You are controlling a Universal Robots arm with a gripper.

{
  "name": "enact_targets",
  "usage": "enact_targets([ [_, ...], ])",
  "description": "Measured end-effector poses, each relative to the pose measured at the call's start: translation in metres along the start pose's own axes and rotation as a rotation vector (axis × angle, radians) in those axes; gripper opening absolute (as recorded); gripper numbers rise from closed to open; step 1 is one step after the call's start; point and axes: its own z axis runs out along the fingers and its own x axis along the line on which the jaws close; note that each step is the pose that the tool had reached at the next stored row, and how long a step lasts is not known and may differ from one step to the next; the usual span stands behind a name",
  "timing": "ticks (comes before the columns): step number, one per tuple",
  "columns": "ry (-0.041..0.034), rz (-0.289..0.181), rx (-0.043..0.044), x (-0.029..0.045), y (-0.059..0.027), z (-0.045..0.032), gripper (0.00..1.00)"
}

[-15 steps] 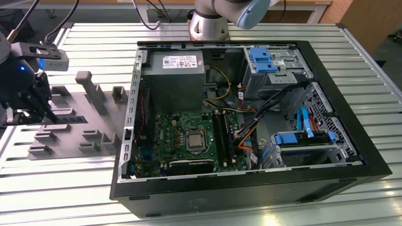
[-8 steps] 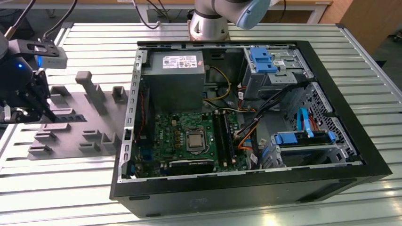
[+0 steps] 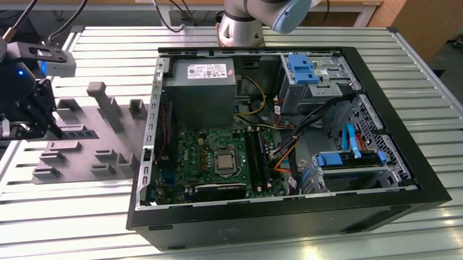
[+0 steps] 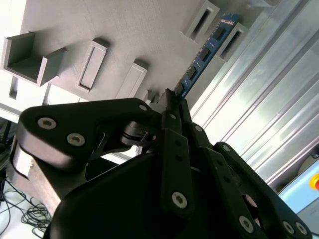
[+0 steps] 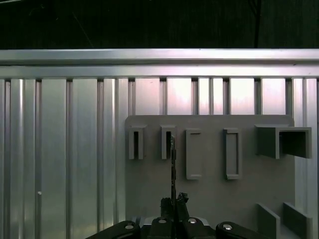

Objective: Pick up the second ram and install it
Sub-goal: 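Pick up the second ram and move it above second insertion slot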

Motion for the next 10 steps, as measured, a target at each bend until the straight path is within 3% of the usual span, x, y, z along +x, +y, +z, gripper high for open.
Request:
enact_targets([
  [5,0.0,0.0,0.0,0.0,0.0,-0.0047,0.14],
  [10,0.0,0.0,0.0,-0.0001,-0.0001,-0.0155,0.14],
])
